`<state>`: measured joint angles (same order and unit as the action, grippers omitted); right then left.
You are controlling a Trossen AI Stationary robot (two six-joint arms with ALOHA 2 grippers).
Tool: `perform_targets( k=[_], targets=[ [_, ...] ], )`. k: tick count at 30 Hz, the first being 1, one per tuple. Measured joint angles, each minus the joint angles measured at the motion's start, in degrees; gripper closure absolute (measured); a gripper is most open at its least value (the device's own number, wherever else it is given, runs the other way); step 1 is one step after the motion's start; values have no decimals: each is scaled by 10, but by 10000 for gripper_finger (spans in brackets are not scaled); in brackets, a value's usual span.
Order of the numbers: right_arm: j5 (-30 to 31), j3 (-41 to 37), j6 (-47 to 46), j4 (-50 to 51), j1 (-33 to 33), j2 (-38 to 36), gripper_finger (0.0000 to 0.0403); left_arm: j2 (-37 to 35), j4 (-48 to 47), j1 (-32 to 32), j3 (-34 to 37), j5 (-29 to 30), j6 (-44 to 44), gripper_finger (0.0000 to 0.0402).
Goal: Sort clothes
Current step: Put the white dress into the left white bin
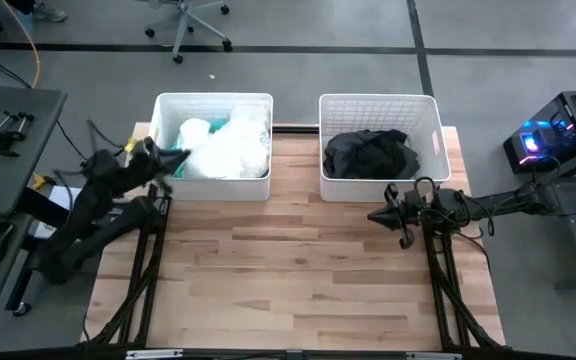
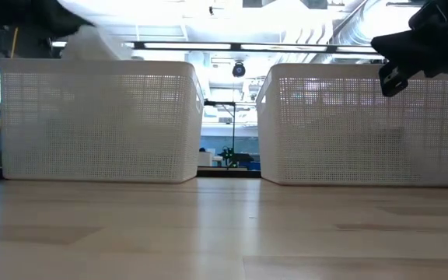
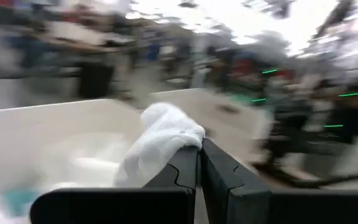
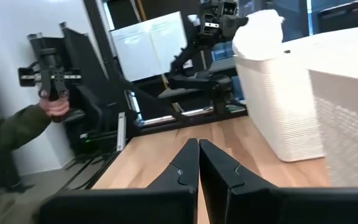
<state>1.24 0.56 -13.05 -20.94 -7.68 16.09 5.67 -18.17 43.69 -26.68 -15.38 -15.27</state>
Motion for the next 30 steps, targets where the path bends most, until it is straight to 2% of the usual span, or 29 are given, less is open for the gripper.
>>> perform_targets(
  k=[3,5,9,11,14,19,23,26,28,30],
  targets=[
    [18,0,-1,-3,1,0,403,77,36,6,-1,88,34,400],
    [22,0,-5,-2,1,0,403,150,48,15,-16,125,39,400],
    [23,0,-22,2,1,0,403,306,5,32,-64,222,94,397],
    [23,0,-33,5,1,0,403,371,-9,34,-96,249,126,386],
    [23,0,-46,15,1,0,403,449,-43,35,-151,250,160,351],
    [23,0,-49,22,1,0,403,538,-153,40,-264,262,187,265],
    [30,0,-49,23,2,0,403,570,-288,43,-375,296,183,208],
    [32,0,-49,23,2,0,403,572,-373,40,-444,295,153,190],
    [33,0,-49,23,2,0,403,565,-403,31,-462,261,138,189],
    [33,0,-49,23,2,0,403,559,-432,28,-458,188,125,197]
  ],
)
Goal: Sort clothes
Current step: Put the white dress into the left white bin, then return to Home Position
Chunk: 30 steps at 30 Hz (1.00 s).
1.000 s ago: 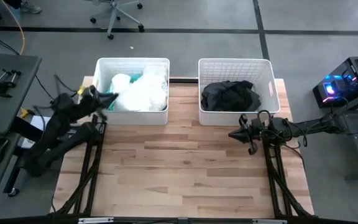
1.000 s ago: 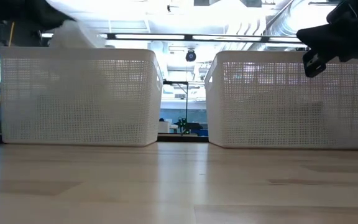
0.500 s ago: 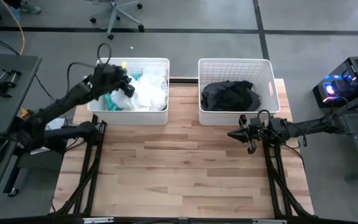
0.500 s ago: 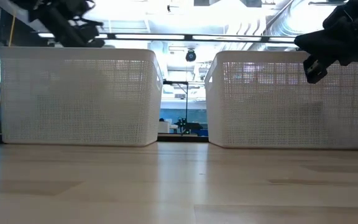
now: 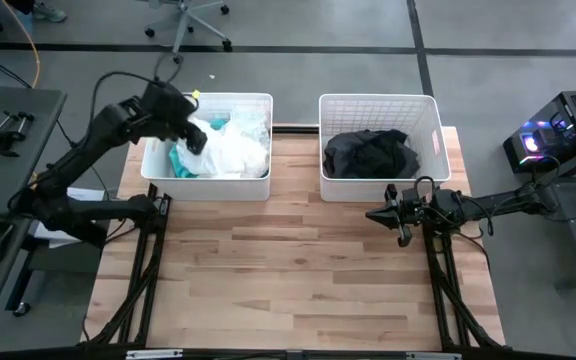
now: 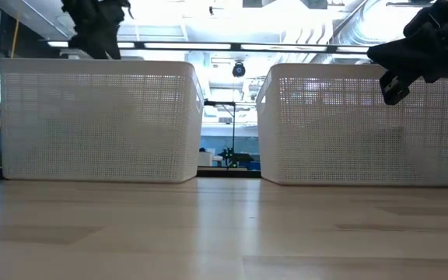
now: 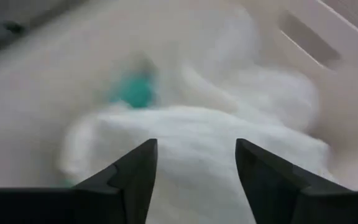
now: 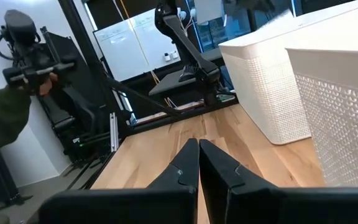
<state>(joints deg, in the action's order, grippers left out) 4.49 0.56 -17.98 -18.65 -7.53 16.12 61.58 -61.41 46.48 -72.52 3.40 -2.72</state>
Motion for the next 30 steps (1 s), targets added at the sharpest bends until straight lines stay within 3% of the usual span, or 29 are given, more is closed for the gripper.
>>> perform_targets(
  k=[4,10,13,16,20,24,30],
  targets=[
    [0,0,3,0,0,0,403,-3,17,-8,65,-23,-21,227],
    [0,0,4,0,0,0,402,39,180,-17,237,-51,-58,272],
    [0,0,4,0,0,0,402,86,241,-14,276,-50,-65,290],
    [0,0,2,0,0,0,402,119,218,-11,248,-50,-46,305],
    [1,0,0,0,0,0,402,108,144,-17,149,-64,-27,315],
    [1,0,0,0,0,0,402,46,113,-52,69,-70,-29,317],
    [1,0,0,0,0,0,402,-96,192,-195,74,-100,-120,317]
  ],
)
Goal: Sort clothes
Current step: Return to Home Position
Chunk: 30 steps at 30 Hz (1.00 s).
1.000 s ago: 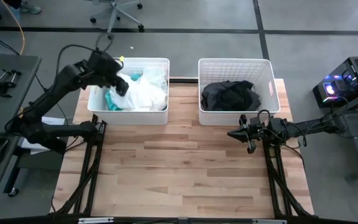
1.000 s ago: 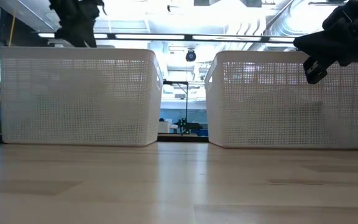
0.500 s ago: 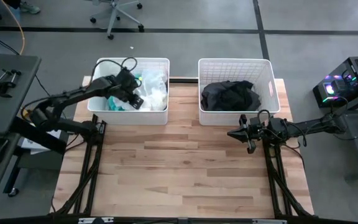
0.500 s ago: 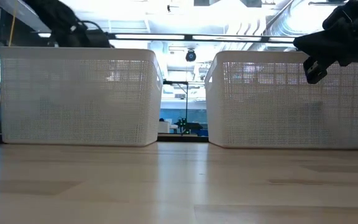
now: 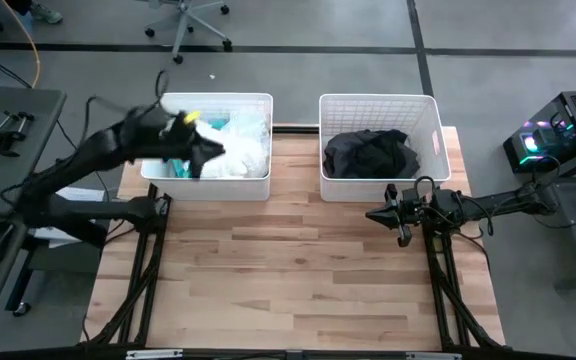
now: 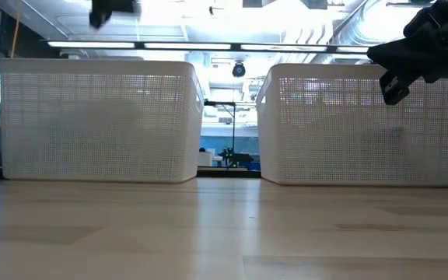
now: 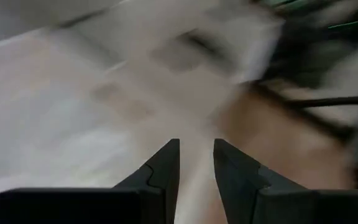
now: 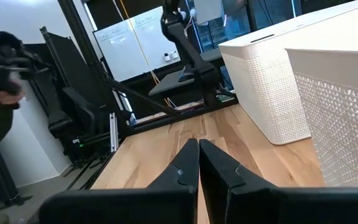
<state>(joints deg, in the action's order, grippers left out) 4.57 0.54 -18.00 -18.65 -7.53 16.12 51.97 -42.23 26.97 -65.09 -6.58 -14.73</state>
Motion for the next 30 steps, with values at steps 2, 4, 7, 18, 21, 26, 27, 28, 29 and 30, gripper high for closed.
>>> perform_targets(
  k=[2,4,7,18,21,26,27,28,29,30],
  targets=[
    [0,0,0,0,0,0,402,-35,74,-79,22,-9,-12,317],
    [0,0,1,0,0,0,402,-58,175,-168,59,-9,-9,317],
    [0,0,3,0,0,0,402,-66,340,-287,132,5,29,317],
    [5,0,-12,0,0,0,402,-91,526,-424,344,30,117,321],
    [13,0,-15,0,0,0,402,-162,523,-396,398,40,97,330],
    [14,0,-16,0,0,0,402,-304,523,-370,479,39,67,344],
    [14,0,-16,0,0,0,402,-332,525,-370,493,39,64,346],
    [14,0,-17,0,0,0,402,-359,526,-369,508,40,63,347],
    [14,0,-17,0,0,0,402,-382,528,-368,521,44,60,349],
    [14,0,-17,0,0,0,402,-401,531,-368,536,52,55,350]
  ],
)
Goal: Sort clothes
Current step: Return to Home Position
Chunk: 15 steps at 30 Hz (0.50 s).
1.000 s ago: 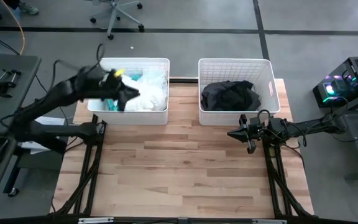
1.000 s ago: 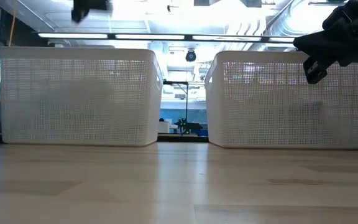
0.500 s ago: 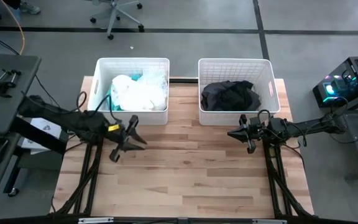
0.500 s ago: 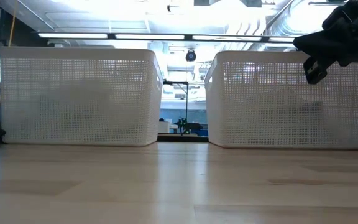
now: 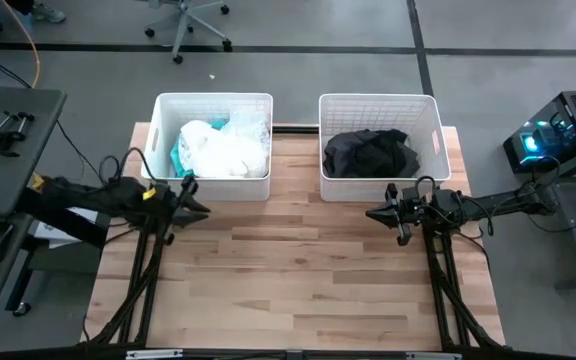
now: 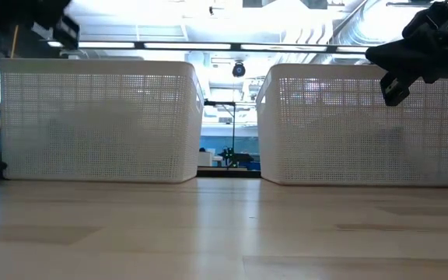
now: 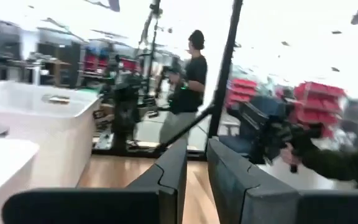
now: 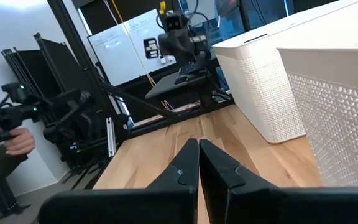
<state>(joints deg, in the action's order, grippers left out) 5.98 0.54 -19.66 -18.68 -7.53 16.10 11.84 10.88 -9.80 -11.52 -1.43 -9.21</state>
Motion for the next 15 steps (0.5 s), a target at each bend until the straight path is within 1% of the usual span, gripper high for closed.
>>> perform_targets(
  k=[3,5,7,8,12,13,15],
  targets=[
    [6,0,1,0,0,0,402,-36,20,0,47,34,-15,355],
    [19,0,2,0,0,0,402,-42,53,2,78,39,-25,359],
    [33,0,5,0,0,0,402,-41,77,10,105,29,-35,368],
    [39,0,6,0,0,0,402,-40,71,16,109,29,-40,374],
    [44,0,18,0,0,0,402,-40,53,49,109,19,-22,398],
    [38,0,23,0,0,0,402,-40,52,60,109,8,-15,399],
    [3,0,37,-7,0,0,402,-40,47,81,109,-28,1,397]
  ],
)
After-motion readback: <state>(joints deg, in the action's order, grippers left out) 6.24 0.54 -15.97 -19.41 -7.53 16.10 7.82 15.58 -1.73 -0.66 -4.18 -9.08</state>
